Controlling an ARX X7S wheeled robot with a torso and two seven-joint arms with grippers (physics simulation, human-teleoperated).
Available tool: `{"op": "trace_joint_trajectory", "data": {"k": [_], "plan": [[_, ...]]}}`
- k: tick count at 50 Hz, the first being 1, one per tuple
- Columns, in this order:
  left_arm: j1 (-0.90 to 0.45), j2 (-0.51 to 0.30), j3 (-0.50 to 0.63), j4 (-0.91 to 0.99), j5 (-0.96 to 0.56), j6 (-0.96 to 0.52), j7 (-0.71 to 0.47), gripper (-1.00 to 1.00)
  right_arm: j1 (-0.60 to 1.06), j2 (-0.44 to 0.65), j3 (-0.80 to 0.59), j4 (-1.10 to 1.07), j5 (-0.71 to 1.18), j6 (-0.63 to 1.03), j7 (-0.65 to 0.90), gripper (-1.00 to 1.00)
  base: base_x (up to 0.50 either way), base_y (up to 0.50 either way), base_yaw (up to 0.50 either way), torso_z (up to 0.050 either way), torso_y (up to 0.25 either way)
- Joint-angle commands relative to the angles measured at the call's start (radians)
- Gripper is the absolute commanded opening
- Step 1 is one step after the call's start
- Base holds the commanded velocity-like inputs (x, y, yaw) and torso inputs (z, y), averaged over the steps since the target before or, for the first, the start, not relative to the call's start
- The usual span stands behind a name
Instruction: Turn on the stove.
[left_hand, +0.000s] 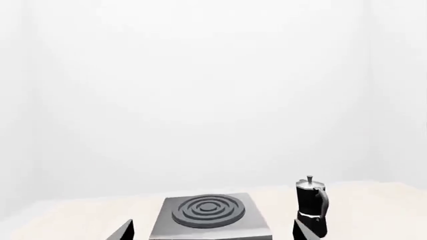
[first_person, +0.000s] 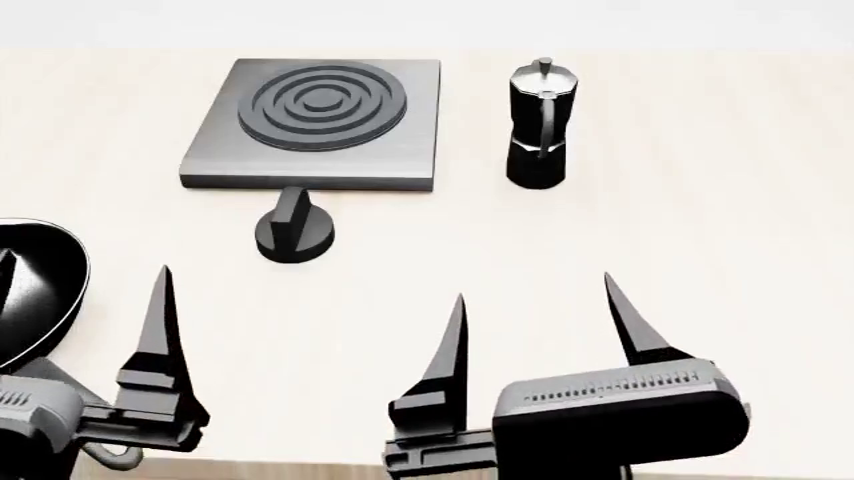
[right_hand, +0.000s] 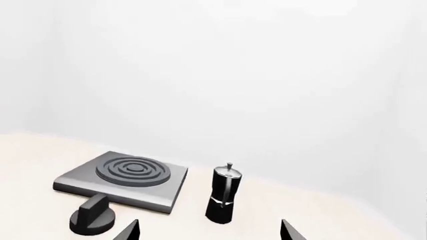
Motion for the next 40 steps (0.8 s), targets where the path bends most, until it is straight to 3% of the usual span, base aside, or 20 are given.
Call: {"op": "trace_joint_trajectory", "data": {"k": [1, 40], "plan": [[-0.054, -0.008, -0.002, 0.060, -0.015, -0.040, -0.018, 1.00, 0.053, 0.010, -0.014, -0.091, -0.009, 0.078, 0.005, 1.00, 0.00, 0.00, 0.00, 0.000, 0.000], [-0.050, -0.040, -0.003, 0.080, -0.051, -0.041, -0.052, 1.00, 0.058, 0.048, -0.066, -0.106, -0.024, 0.118, 0.039, 1.00, 0.00, 0.06, 0.00, 0.000, 0.000]]}}
